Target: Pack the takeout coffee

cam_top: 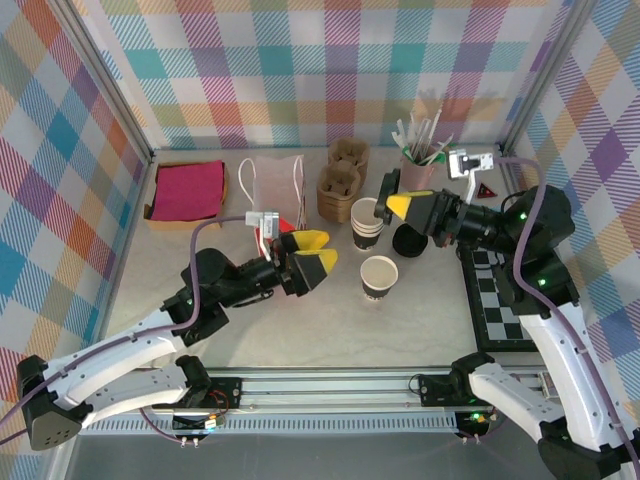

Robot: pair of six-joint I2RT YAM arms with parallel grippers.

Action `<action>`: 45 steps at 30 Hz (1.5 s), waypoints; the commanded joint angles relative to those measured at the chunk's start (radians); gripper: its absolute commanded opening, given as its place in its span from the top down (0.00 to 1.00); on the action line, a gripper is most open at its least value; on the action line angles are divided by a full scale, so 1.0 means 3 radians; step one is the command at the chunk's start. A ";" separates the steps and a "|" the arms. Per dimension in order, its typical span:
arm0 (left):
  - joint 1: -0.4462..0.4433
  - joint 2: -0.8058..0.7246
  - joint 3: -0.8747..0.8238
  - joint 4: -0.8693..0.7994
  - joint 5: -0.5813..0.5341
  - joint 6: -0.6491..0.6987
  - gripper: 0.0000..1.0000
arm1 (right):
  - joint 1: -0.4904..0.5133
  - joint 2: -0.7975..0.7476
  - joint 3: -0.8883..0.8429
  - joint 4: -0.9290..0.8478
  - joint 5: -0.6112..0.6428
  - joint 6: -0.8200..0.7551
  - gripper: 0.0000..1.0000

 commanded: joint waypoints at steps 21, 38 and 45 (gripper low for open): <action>0.0014 0.1324 0.1051 0.2591 0.0505 -0.1481 0.00 | 0.0533 0.0446 0.0230 0.2464 -0.0060 0.1543 0.96; 0.0014 0.1454 0.1224 0.2821 0.0471 -0.1686 0.37 | 0.0739 0.0382 0.0079 0.2349 -0.0018 0.1261 0.96; 0.0014 0.1463 0.1185 0.2824 0.0414 -0.1695 0.47 | 0.0733 0.0298 0.0030 0.2051 0.0064 0.1091 0.97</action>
